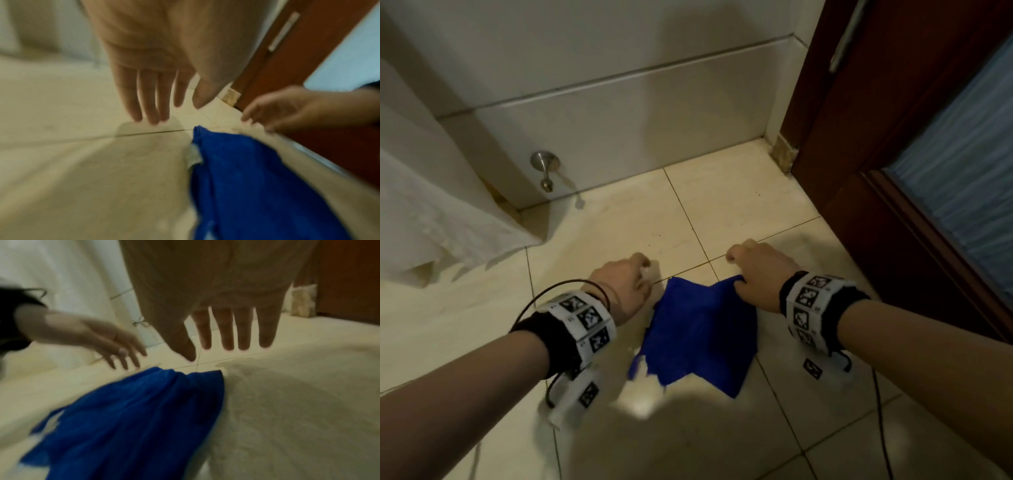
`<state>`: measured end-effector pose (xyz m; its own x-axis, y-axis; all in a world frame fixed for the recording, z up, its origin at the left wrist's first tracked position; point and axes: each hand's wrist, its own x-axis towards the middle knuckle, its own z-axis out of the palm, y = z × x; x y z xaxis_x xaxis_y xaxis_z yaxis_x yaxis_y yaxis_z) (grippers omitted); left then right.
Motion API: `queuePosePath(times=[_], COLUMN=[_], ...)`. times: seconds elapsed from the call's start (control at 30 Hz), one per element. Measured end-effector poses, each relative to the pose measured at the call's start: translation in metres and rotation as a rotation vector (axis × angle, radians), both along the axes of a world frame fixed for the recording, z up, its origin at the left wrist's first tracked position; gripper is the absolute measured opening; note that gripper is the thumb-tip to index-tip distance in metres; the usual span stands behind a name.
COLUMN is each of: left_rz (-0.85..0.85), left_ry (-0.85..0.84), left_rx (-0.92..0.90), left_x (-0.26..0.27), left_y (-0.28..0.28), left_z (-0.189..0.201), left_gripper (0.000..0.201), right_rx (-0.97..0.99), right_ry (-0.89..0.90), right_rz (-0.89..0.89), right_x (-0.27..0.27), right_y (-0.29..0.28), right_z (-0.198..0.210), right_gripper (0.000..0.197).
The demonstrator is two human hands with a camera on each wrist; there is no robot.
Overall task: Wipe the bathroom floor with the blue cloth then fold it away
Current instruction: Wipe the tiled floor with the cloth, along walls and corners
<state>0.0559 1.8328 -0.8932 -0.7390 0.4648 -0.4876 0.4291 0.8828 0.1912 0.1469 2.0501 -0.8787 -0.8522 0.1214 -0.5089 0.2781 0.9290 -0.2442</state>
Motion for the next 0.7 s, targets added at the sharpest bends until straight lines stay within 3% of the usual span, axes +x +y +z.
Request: queuePosePath(times=[0.07,0.13,0.2,0.23,0.33,0.43,0.57,0.7], left_rz=[-0.134,-0.304,-0.418,-0.427,-0.462,-0.498,-0.619,-0.633], left_ry=[0.157,0.128,0.066,0.063,0.042,0.087,0.078,0.098], left_rx=[0.109,0.162,0.057,0.025,-0.095,-0.054,-0.08,-0.113], left_x=[0.01,0.03,0.059,0.072,0.09,0.079,0.051,0.027], left_y=[-0.006,-0.01,-0.011,-0.012,-0.013,-0.009,0.029,0.078], left_z=[-0.001,-0.008,-0.021,-0.031,-0.048,-0.062,-0.055,-0.05], left_gripper=[0.047,0.057,0.069,0.073,0.083,0.086,0.088,0.091], right_rx=[-0.041,-0.081,-0.011,-0.009,-0.056,-0.058,-0.069,-0.047], right_ry=[0.096,0.042,-0.049,-0.084,-0.101,-0.079,-0.034,0.059], right_rz=[-0.006,0.086,0.252,0.251,0.062,-0.057,-0.18,-0.216], right_x=[0.008,0.025,0.048,0.06,0.08,0.075,0.056,0.046], right_y=[-0.005,-0.022,-0.047,-0.058,-0.079,-0.08,-0.058,-0.022], right_z=[-0.002,-0.008,-0.021,-0.029,-0.044,-0.049,-0.054,-0.053], right_gripper=[0.05,0.05,0.056,0.064,0.079,0.079,0.079,0.083])
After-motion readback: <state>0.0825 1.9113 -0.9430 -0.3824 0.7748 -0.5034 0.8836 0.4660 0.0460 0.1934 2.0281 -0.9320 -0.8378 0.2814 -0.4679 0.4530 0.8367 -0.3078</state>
